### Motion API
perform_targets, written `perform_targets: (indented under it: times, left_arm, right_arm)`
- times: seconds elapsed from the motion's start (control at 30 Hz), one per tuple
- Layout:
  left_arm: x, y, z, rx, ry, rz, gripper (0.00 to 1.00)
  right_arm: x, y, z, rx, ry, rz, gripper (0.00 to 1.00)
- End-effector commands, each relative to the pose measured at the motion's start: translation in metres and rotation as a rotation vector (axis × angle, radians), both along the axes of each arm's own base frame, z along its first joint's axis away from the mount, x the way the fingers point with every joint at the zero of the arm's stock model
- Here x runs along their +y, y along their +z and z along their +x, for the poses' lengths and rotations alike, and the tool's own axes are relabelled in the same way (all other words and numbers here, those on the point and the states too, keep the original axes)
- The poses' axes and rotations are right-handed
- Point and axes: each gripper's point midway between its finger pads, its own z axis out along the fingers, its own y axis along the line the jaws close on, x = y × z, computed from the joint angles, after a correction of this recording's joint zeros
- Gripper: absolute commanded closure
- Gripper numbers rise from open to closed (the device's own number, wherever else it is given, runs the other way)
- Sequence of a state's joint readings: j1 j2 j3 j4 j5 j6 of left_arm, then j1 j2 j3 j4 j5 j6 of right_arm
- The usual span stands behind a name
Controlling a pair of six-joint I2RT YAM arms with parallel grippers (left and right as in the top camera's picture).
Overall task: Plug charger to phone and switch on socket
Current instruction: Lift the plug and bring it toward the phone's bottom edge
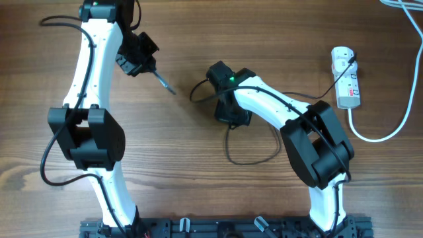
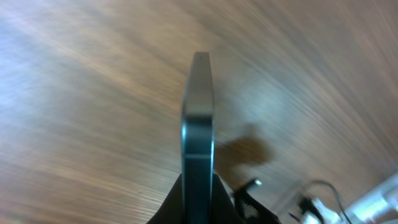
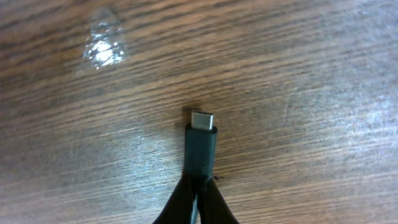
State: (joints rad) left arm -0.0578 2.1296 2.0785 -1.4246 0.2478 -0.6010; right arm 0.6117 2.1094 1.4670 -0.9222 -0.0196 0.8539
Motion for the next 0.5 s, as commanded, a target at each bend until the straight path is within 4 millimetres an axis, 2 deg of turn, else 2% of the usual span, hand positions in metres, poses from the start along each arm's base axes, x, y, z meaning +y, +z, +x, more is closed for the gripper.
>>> perform_targets:
  times: [0.0,0.13,0.17,0.27,0.33,0.47]
  left_arm:
    - [-0.052,0.041,0.004,-0.156,-0.238,-0.317,0.96]
    - [-0.066,0.053,0.011,-0.217,-0.275,-0.409,0.96]
    - [-0.074,0.061,0.013,-0.253,-0.305,-0.466,0.96]
    - [-0.094,0.083,0.012,-0.336,-0.401,-0.623,0.96]
    - [-0.105,0.099,0.009,-0.387,-0.462,-0.72,0.96]
    - [-0.113,0.102,0.007,-0.396,-0.488,-0.74,0.96]
  right_arm:
    - [0.005,0.013,-0.006,0.005,0.127,0.042,0.96]
    - [0.037,0.074,-0.018,-0.038,0.305,0.281,0.96]
    - [0.052,0.109,-0.029,-0.073,0.411,0.415,0.96]
    - [0.065,0.157,-0.045,-0.142,0.529,0.551,0.96]
    - [0.068,0.183,-0.057,-0.187,0.576,0.594,0.96]
    - [0.072,0.216,-0.077,-0.266,0.649,0.624,0.96]
